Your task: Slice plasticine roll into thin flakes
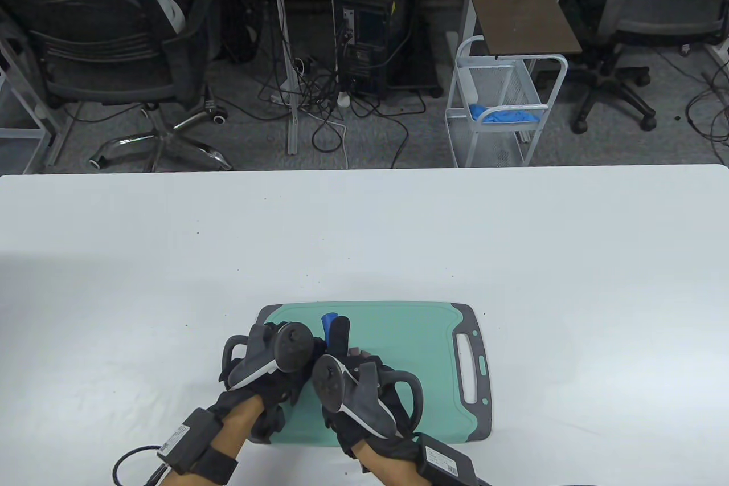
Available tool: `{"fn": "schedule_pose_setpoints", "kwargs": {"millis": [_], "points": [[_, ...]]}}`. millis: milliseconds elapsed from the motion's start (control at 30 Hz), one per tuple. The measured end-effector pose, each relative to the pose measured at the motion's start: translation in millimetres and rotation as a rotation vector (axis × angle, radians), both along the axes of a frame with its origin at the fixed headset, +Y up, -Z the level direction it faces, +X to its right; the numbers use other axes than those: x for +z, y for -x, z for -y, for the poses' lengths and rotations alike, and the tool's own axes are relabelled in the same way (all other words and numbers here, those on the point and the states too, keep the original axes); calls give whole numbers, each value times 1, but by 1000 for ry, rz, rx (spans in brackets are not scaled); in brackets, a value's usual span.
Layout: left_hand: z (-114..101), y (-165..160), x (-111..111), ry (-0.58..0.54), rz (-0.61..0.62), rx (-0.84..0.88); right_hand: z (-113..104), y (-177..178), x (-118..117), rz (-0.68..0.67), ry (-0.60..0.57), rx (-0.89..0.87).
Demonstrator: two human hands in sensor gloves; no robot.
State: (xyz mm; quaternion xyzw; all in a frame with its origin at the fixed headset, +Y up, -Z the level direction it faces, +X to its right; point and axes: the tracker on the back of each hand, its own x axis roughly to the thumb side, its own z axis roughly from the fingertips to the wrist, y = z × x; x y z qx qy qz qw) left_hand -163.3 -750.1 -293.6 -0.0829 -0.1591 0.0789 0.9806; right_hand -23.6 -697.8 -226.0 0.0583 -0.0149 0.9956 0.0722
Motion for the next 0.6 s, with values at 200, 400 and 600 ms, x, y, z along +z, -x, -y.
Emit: {"fn": "schedule_pose_setpoints", "kwargs": {"millis": [200,400,600], "points": [[0,0,0,0,0,-1,0,1,-1,0,1,6],[0,-1,0,0,0,-2,1,3,-3,0,2,9],[0,-1,0,0,0,-2,5,4,-5,2,2,9]]}}
